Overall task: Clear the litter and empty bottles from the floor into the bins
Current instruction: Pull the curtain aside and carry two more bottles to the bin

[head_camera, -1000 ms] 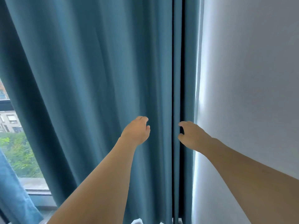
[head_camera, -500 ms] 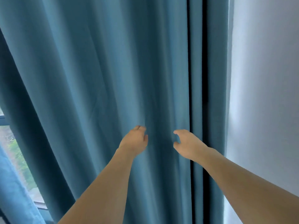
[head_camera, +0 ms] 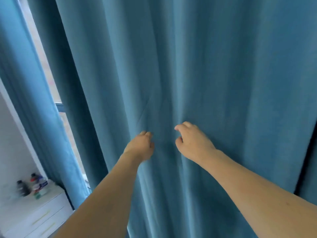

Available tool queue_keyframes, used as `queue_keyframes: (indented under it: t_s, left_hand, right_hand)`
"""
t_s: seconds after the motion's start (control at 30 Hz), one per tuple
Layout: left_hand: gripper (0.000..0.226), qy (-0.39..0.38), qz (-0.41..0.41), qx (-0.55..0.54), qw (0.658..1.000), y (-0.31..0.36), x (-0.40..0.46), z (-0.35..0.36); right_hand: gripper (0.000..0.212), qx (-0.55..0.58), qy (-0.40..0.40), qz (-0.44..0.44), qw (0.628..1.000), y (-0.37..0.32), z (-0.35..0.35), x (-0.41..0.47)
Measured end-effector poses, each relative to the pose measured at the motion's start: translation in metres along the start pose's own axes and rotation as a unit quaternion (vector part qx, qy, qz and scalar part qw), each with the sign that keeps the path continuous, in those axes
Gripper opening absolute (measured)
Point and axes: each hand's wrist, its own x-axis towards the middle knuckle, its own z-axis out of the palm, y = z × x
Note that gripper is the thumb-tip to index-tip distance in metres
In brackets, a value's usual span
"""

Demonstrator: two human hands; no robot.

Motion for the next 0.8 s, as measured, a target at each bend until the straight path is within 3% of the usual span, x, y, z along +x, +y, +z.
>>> queue_keyframes:
  t_s: [0.17, 0.53, 0.8]
  left_hand:
    - [0.043, 0.035, -0.075, 0.024, 0.996, -0.096, -0.003, -0.031]
    - [0.039, 0.076, -0.275, 0.070, 0.956, -0.303, -0.102, -0.081]
    - [0.035, 0.077, -0.389, 0.102, 0.913, -0.422, -0.137, -0.091]
  right_hand:
    - [0.044, 0.045, -0.013, -0.133, 0.990, -0.085, 0.034, 0.059]
    - [0.047, 0.117, -0.140, -0.235, 0.955, -0.253, 0.160, 0.134]
    - [0.050, 0.170, -0.209, -0.328, 0.905, -0.367, 0.268, 0.180]
